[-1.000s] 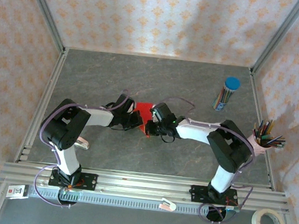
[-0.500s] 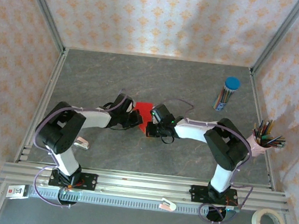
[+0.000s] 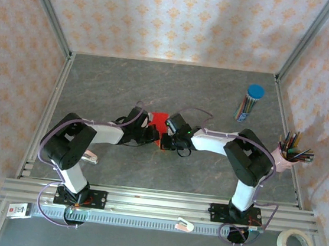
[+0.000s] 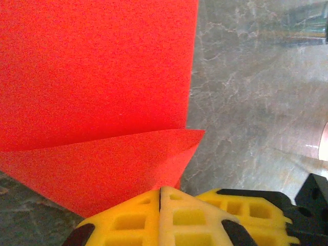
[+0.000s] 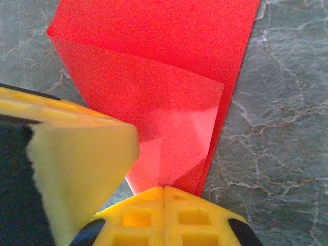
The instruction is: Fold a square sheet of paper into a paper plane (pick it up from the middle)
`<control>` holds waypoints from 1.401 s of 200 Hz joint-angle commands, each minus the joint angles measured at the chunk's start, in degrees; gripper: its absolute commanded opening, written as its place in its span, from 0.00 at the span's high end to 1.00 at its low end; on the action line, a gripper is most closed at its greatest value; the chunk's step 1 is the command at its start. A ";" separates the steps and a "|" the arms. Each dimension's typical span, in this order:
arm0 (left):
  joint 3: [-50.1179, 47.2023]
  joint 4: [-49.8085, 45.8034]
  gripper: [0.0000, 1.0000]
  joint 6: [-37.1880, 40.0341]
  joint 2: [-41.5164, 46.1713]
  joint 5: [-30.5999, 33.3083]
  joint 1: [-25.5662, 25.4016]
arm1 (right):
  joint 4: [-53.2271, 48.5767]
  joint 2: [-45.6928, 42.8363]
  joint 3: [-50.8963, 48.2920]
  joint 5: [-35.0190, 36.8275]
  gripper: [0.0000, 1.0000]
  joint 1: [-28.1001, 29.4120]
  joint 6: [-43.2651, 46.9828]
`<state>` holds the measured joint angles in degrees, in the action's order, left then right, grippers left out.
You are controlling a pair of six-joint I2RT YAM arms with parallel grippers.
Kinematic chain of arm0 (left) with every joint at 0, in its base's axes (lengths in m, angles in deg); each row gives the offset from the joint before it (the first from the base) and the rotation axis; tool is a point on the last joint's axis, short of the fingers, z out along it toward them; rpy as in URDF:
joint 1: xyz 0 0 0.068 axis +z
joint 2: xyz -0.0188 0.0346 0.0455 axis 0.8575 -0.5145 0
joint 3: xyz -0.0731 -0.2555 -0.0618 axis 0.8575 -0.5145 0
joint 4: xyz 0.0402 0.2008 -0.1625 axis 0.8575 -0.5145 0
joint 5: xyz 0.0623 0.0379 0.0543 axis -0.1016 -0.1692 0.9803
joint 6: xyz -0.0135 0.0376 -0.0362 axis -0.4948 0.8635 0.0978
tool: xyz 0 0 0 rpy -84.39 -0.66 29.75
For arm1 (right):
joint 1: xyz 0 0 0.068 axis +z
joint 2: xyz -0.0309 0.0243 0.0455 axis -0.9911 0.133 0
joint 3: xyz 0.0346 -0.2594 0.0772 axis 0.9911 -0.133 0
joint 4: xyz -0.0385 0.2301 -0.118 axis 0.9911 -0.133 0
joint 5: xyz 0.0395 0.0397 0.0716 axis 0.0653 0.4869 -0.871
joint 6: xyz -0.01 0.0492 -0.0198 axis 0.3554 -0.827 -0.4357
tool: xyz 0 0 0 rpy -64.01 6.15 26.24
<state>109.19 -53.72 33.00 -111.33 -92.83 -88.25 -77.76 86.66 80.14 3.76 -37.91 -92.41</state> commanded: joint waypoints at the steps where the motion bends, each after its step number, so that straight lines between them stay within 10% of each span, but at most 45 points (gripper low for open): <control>1: 0.03 -1.18 0.99 2.37 -2.32 2.02 -0.07 | -8.11 3.37 -1.67 5.52 1.00 -0.32 -0.14; 280: 8.34 -8.12 0.95 10.29 -1.82 2.51 17.79 | -10.54 -0.77 -1.14 6.12 0.97 -1.73 8.81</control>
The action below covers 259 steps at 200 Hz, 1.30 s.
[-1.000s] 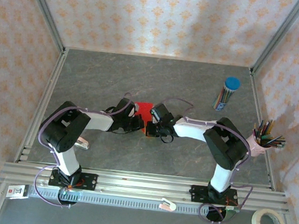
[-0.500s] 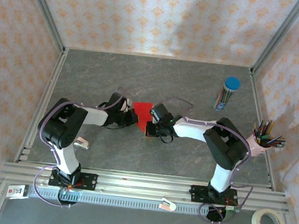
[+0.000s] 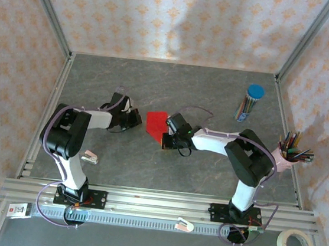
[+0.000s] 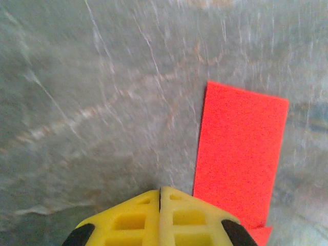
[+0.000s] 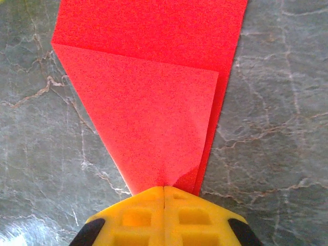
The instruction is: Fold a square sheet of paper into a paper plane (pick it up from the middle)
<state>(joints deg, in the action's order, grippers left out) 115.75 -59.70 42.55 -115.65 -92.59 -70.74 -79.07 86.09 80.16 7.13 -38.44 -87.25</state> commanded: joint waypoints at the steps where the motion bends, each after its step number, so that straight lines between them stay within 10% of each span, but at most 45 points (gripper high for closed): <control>1: 1.77 -2.09 0.95 0.66 2.66 2.25 0.28 | -9.01 -0.41 -1.00 2.66 0.97 -1.21 3.66; 131: -11.51 11.03 0.55 -10.68 12.53 -9.07 -2.33 | 9.89 -5.66 -1.91 -2.23 0.70 -1.82 -13.47; 259: -10.66 9.72 0.52 -14.03 7.76 -8.09 -4.46 | 9.75 1.06 -3.81 -4.58 0.65 -3.75 -15.12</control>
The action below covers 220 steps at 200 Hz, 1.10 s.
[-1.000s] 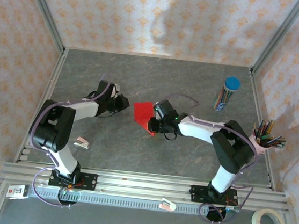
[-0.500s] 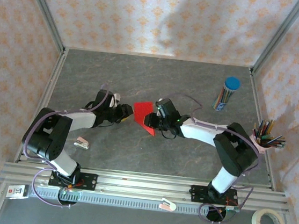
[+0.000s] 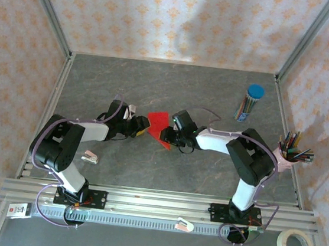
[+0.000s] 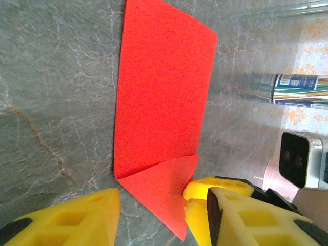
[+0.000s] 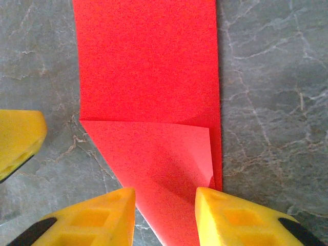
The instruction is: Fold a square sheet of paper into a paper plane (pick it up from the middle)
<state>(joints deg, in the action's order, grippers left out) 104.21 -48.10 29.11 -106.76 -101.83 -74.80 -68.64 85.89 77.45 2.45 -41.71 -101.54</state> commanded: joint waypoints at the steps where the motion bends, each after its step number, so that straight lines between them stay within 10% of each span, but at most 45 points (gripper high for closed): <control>1: 0.90 -2.02 0.52 -0.58 -1.19 1.26 -0.40 | -0.68 1.26 -1.15 0.11 0.65 -0.48 -0.88; 220: 2.95 2.66 0.71 -2.96 -4.20 -3.84 -1.29 | -0.24 2.09 -3.49 -0.90 0.69 -1.27 -1.04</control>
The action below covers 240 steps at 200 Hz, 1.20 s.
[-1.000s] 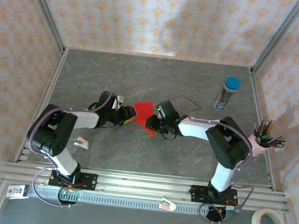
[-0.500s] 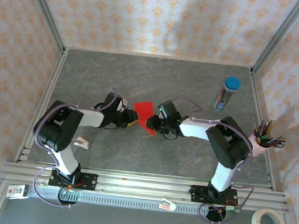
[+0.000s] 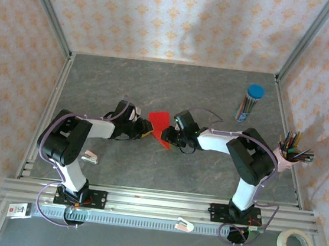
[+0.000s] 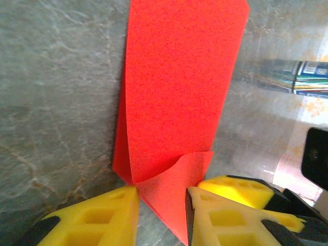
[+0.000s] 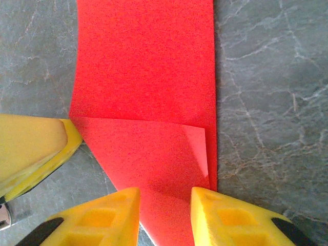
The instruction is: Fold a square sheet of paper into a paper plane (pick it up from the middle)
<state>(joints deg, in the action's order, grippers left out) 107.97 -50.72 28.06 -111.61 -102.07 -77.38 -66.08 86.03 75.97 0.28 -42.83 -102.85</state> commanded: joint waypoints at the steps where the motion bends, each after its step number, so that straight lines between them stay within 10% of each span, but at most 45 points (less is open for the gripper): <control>1: -0.86 5.52 0.71 -1.99 0.63 -3.76 1.38 | -2.80 1.98 -2.00 1.29 0.69 -0.11 0.28; 54: -0.90 11.70 0.70 -2.79 -1.89 -9.63 3.31 | -2.71 2.12 -2.00 1.15 0.69 -0.13 0.45; 240: 12.52 -12.80 0.73 21.13 -10.14 -12.21 3.58 | -4.44 1.92 -0.86 1.49 0.70 -0.13 2.58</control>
<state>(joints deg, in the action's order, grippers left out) 119.55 -59.53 45.33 -120.90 -114.29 -74.26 -66.13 86.05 75.86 0.26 -42.94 -101.50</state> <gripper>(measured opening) 0.276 0.300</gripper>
